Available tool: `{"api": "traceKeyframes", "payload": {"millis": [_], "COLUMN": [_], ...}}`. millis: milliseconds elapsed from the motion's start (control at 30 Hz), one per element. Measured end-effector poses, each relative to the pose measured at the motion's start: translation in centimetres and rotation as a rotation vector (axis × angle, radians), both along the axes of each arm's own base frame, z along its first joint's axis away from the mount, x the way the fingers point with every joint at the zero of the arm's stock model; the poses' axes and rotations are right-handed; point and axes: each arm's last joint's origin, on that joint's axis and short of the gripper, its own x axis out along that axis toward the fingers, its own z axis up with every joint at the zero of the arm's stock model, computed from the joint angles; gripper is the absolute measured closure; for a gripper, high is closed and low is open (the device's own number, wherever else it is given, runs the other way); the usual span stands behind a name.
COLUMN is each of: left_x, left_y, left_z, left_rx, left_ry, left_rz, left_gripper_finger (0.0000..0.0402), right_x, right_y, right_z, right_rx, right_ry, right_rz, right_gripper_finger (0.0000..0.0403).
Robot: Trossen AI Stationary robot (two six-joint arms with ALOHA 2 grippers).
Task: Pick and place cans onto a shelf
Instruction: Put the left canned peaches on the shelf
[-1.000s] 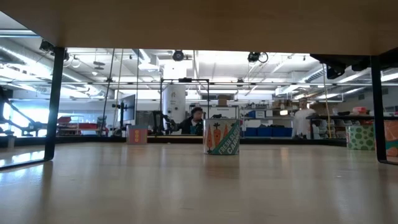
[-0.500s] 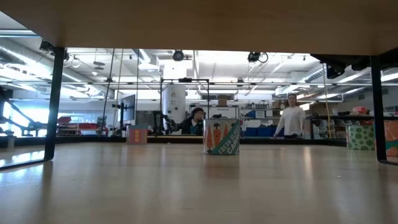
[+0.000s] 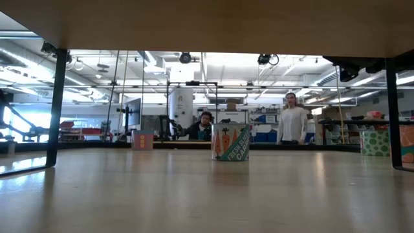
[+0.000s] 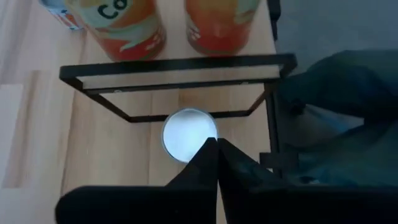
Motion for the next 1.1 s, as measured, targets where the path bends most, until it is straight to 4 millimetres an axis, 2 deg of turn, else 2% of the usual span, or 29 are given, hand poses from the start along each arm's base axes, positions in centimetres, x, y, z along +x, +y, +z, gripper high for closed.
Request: {"api": "traceKeyframes", "payload": {"millis": [133, 267, 467, 667, 833, 1000, 1100], "left_x": [0.5, 0.6, 0.7, 0.3, 0.3, 0.0, -0.4], "left_y": [0.2, 0.2, 0.1, 0.2, 0.5, 1.0, 1.1], "left_z": [-0.1, -0.2, -1.1, -1.8, -1.4, -1.7, -1.8], "left_rx": [-0.050, -0.086, -0.077, 0.027, 0.041, 0.088, 0.086], "left_ry": [0.055, 0.063, 0.057, -0.065, -0.133, -0.092, -0.074], "left_rz": [0.041, 0.092, 0.121, 0.125, 0.152, 0.157, 0.184], "left_gripper_finger": [0.0391, 0.0366, 0.0283, 0.0197, 0.0148, 0.0103, 0.0089], "right_x": [0.0, 0.0, 0.0, 0.0, 0.0, 0.0, 0.0], "right_y": [0.0, 0.0, 0.0, 0.0, 0.0, 0.0, 0.0], "right_z": [0.0, 0.0, 0.0, 0.0, 0.0, 0.0, 0.0], "right_rx": [0.000, 0.000, 0.000, 0.000, 0.000, 0.000, 0.000], "right_ry": [0.000, 0.000, 0.000, 0.000, 0.000, 0.000, 0.000], "right_rz": [0.000, 0.000, 0.000, 0.000, 0.000, 0.000, 0.000], "right_gripper_finger": [0.0356, 0.0356, 0.0356, 0.0356, 0.0356, 0.0356, 0.0356]}}
